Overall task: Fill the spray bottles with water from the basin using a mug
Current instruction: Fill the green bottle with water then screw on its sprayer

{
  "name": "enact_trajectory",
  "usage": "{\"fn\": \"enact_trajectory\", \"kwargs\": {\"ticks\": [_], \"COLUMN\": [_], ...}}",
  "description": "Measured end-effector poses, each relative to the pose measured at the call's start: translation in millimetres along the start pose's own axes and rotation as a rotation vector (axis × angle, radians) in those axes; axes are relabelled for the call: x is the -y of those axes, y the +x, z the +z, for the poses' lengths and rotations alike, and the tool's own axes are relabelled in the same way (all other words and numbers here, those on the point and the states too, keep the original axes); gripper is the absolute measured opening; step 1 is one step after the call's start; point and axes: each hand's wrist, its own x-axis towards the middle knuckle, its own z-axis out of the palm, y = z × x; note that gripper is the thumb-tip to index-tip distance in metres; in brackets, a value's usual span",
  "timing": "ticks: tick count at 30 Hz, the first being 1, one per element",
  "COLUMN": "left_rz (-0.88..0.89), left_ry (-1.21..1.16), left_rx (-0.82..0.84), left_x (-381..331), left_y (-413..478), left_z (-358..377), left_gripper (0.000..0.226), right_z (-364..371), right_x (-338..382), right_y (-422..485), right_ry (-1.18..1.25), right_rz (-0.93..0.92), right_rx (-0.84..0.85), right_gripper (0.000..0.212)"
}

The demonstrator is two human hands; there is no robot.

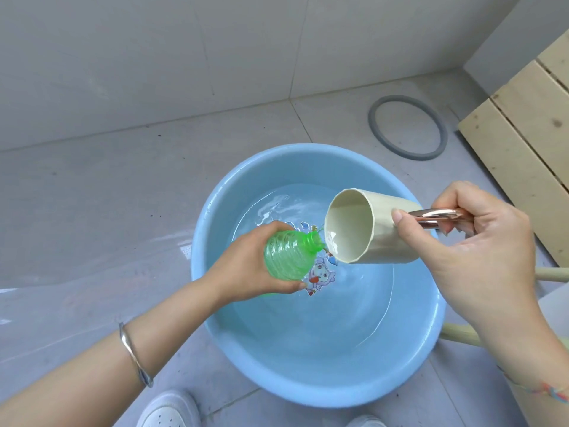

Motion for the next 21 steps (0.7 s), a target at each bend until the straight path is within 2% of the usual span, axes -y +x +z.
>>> {"fn": "enact_trajectory", "kwargs": {"ticks": [21], "left_rz": [-0.03], "left_ry": [0.015], "left_rx": [-0.009], "left_x": [-2.4], "left_y": [-1.1], "left_z": [3.5], "left_gripper": [0.075], "right_z": [4.6], "right_x": [7.6], "right_y": [-1.8], "right_ry": [-0.114], "right_rz": [-0.242], "right_rx": [0.011], "right_gripper": [0.038]}}
